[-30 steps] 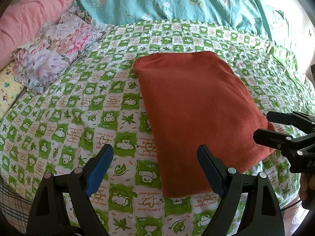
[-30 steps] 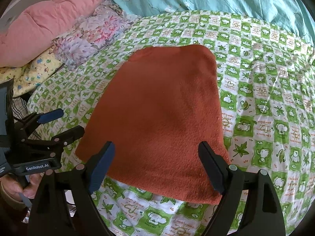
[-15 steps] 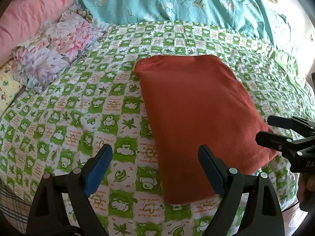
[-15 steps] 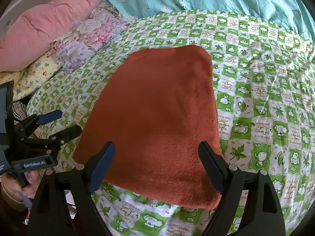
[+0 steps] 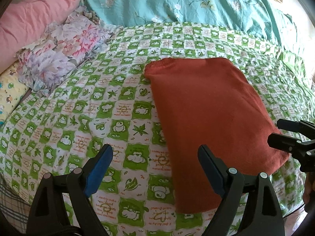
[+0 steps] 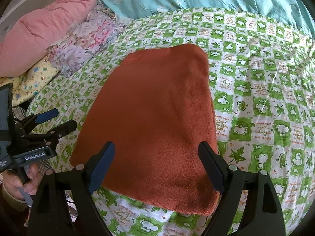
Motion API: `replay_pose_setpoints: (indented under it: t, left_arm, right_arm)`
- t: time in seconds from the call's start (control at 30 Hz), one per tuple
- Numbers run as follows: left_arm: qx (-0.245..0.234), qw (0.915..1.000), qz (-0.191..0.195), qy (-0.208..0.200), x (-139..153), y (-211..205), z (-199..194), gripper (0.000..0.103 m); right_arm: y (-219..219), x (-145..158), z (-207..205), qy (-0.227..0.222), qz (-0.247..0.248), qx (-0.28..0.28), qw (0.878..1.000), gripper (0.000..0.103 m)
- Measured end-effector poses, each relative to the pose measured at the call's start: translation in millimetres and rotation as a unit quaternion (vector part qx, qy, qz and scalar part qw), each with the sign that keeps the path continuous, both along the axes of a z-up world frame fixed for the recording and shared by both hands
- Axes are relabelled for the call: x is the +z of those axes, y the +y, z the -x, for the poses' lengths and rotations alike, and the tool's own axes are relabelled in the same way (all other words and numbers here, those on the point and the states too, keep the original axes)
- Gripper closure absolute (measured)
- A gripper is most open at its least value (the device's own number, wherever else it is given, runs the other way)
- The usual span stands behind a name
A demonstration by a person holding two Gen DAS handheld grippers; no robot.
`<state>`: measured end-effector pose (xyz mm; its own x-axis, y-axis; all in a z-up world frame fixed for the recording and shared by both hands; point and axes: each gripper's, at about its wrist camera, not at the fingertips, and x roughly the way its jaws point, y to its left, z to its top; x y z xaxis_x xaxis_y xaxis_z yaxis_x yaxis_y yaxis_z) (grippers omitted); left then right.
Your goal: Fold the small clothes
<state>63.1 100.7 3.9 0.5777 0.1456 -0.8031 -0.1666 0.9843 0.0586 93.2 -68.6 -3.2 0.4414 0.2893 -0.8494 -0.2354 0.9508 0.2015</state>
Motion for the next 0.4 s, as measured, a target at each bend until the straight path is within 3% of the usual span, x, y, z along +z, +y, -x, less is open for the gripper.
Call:
replay_pose_setpoints:
  t: [0.4]
  left_arm:
    - [-0.006, 0.9999, 0.010, 0.002, 3.6, -3.0, -0.8, 0.014]
  right_arm:
    - [-5.3, 2.8, 0.4, -0.004, -0.005, -0.001, 1.000, 0.017]
